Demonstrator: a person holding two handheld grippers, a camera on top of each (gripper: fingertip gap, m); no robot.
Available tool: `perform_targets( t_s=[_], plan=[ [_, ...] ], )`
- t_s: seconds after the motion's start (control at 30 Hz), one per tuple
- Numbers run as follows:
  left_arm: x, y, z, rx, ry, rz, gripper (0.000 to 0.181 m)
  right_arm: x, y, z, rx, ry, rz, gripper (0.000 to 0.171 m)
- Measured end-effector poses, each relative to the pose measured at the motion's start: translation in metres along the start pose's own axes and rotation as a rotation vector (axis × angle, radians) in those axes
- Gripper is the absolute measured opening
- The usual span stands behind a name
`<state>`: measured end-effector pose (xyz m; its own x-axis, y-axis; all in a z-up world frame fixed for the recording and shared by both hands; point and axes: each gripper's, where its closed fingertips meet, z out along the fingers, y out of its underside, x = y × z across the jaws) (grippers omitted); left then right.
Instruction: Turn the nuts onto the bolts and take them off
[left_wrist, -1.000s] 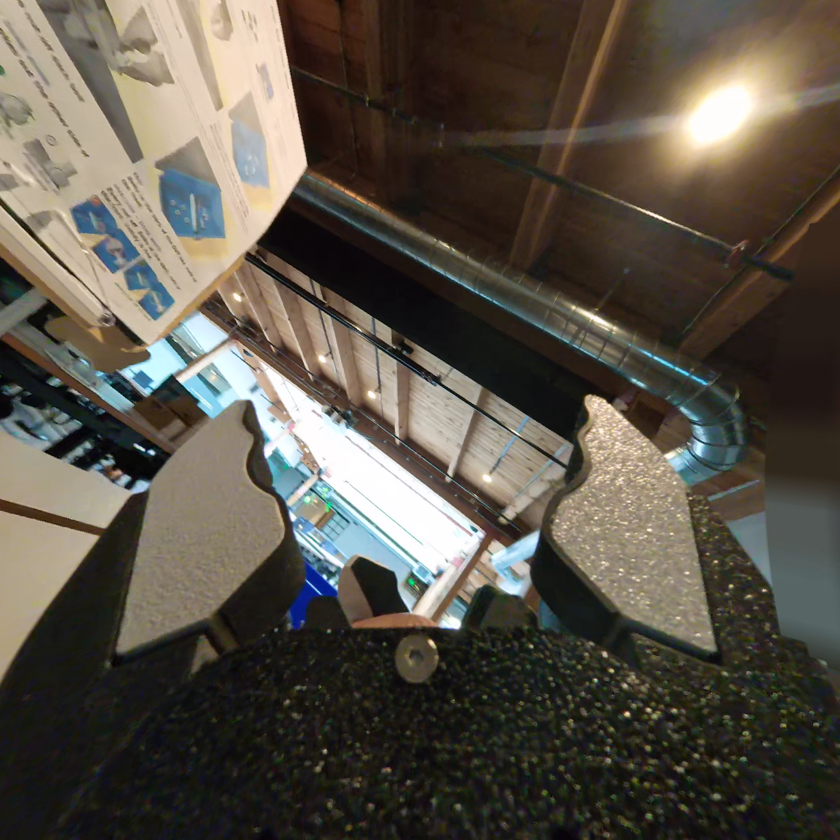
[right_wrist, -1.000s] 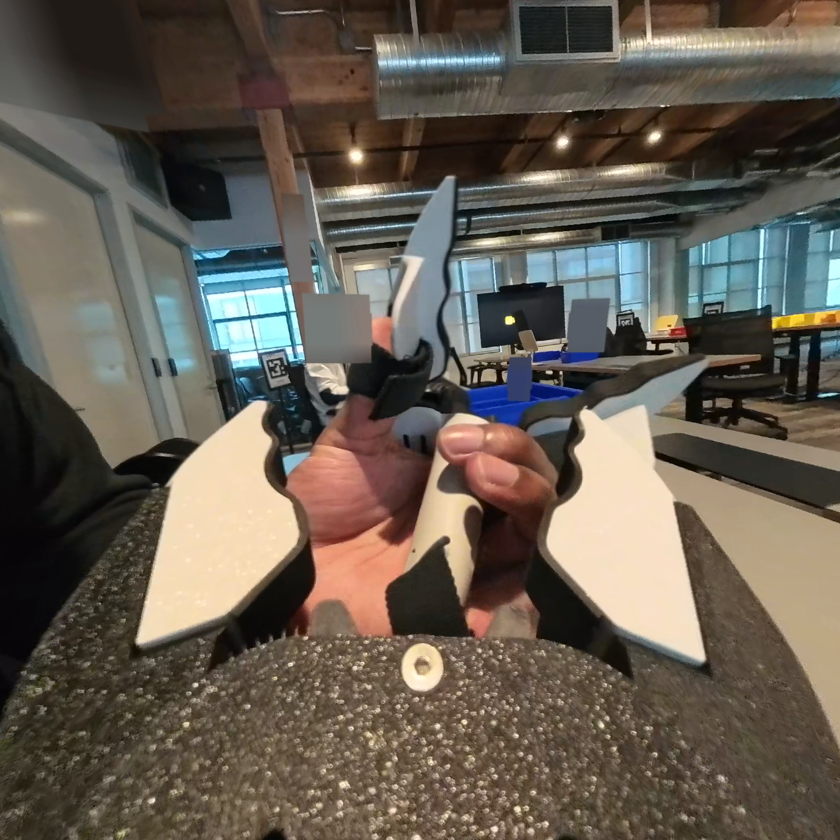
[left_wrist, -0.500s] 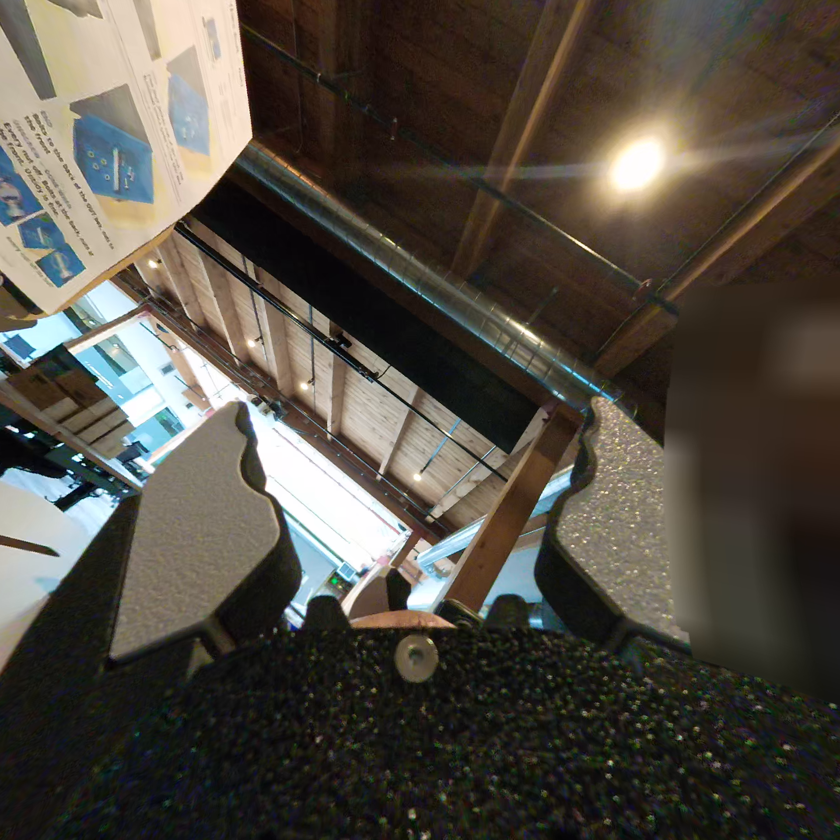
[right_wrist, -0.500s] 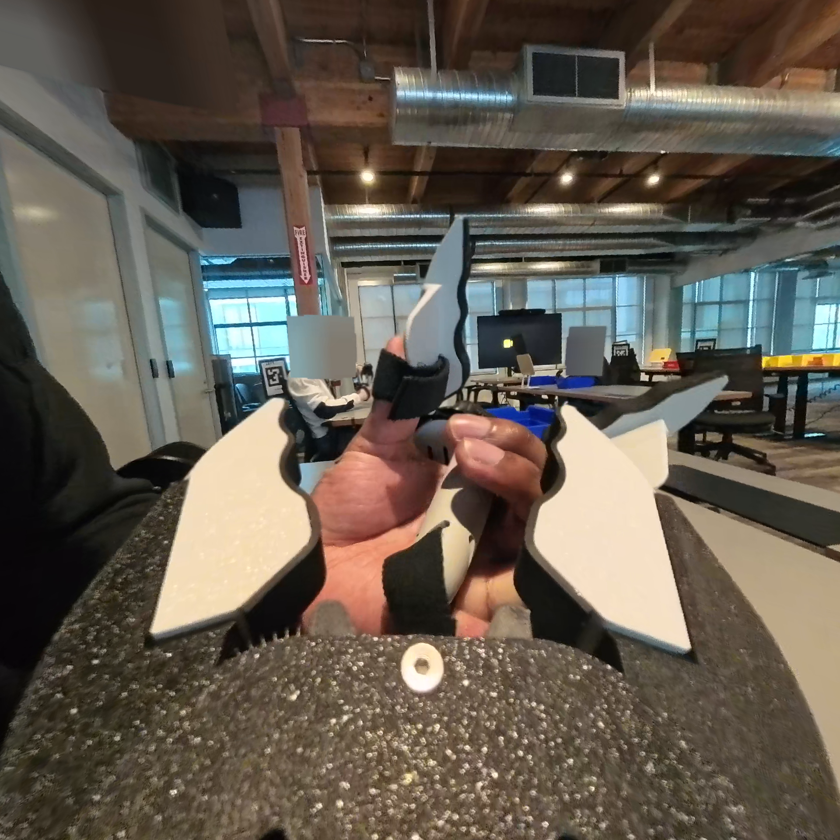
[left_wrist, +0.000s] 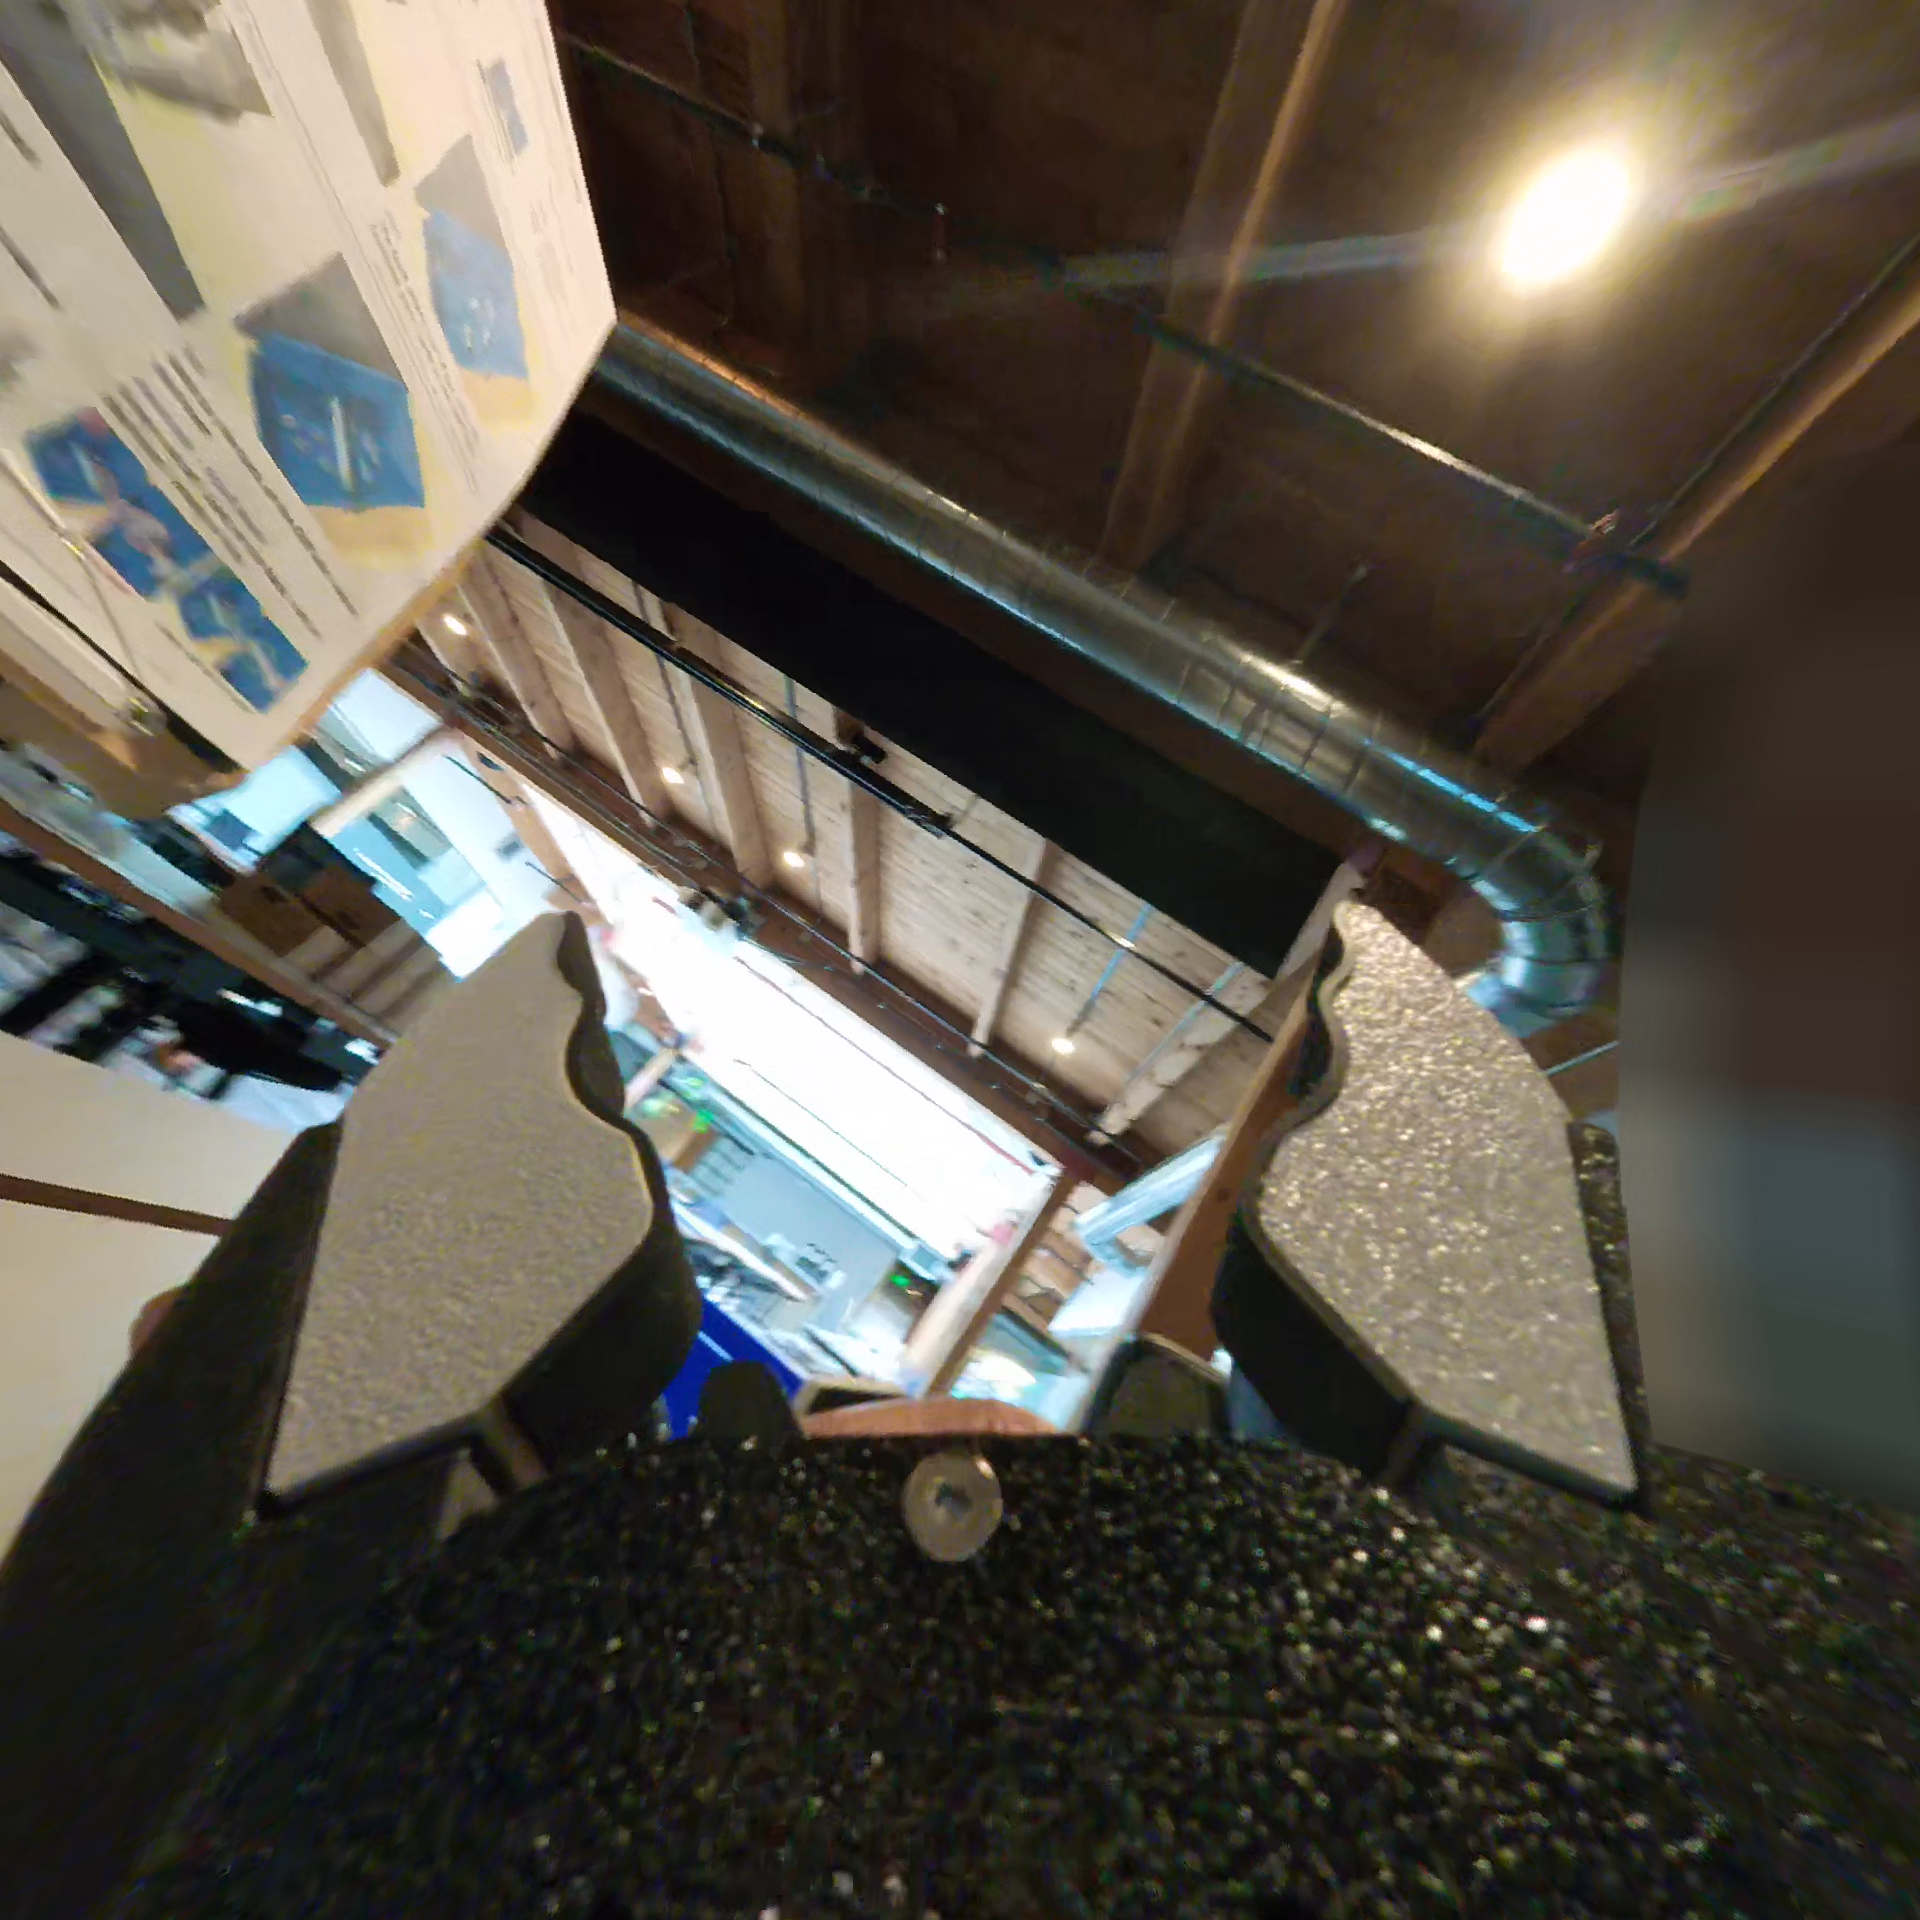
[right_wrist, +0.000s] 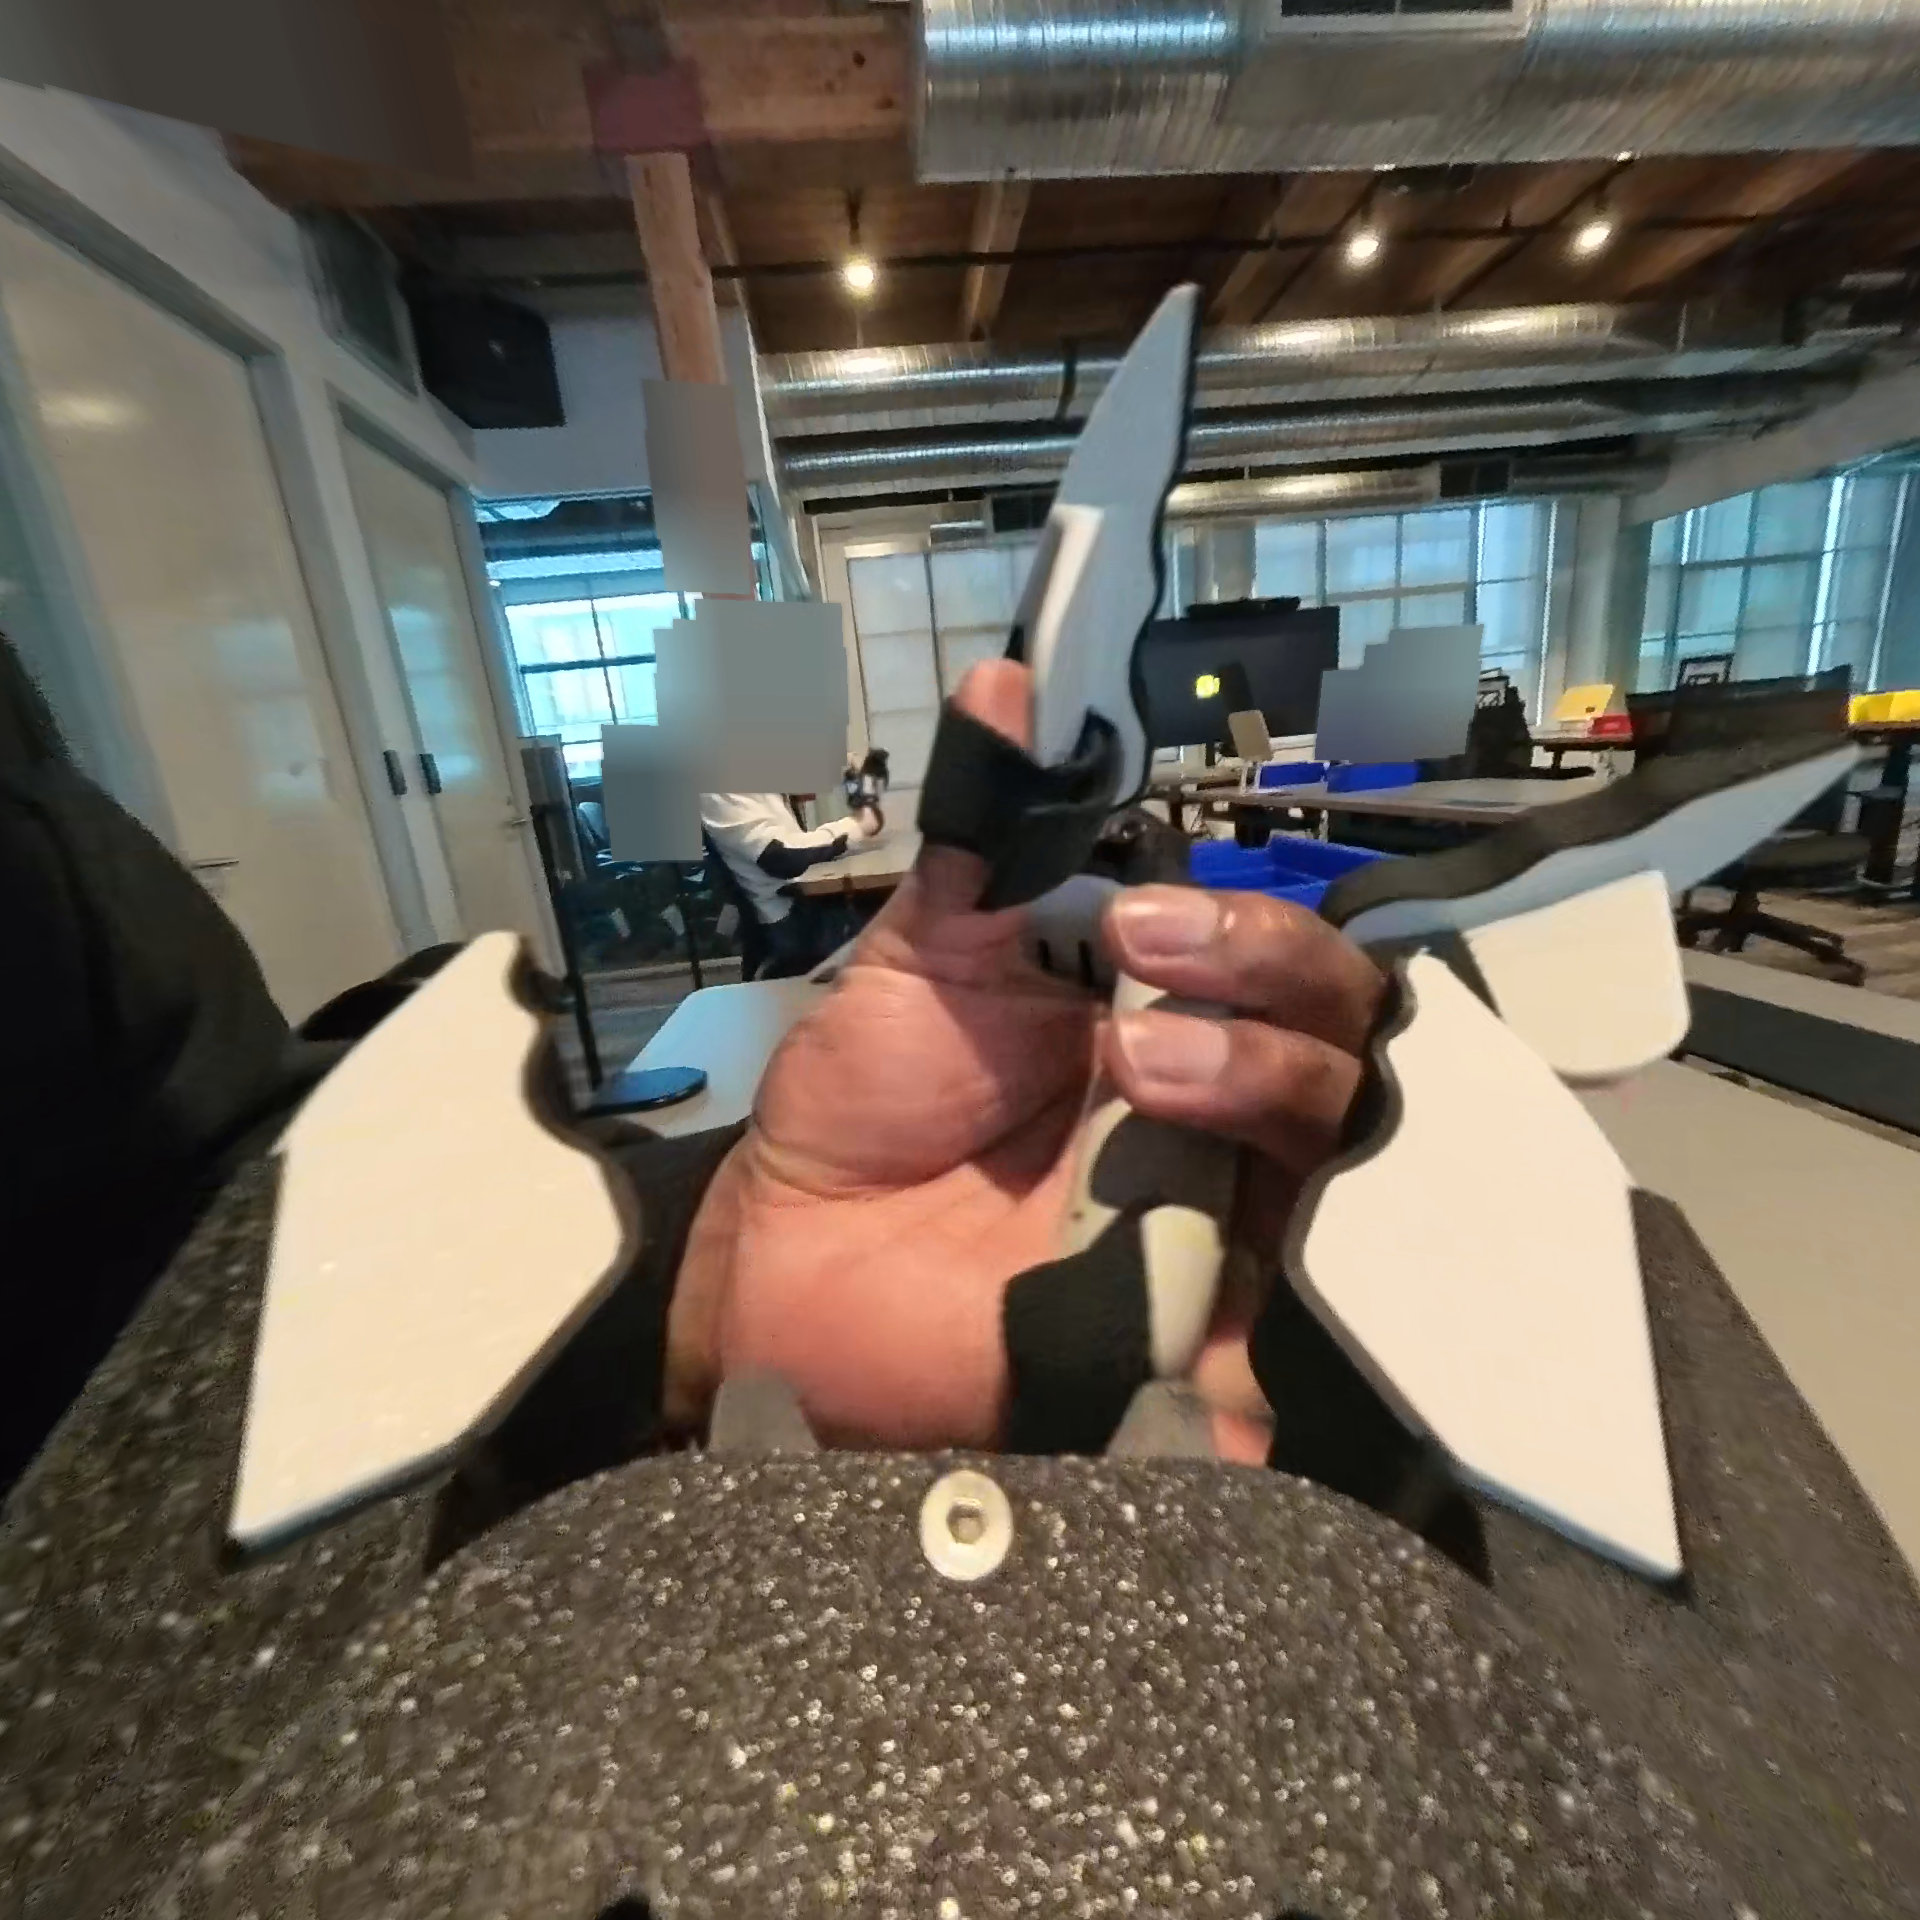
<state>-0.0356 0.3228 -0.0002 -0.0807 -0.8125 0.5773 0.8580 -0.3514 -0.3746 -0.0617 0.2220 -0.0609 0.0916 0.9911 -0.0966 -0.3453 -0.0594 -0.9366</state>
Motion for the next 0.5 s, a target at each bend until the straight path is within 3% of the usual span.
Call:
perform_targets(
  t_s=[0.23, 0.5],
  plan=[
    [0.0, -0.036, -0.015, 0.176, 0.001, 0.183, 0.113, 0.034, -0.027, -0.014, 0.084, 0.091, 0.076, 0.146],
    [0.013, 0.041, 0.002, -0.113, 0.154, 0.198, 0.106, 0.065, -0.099, -0.046, 0.413, 0.183, 0.151, 0.146]
  ],
)
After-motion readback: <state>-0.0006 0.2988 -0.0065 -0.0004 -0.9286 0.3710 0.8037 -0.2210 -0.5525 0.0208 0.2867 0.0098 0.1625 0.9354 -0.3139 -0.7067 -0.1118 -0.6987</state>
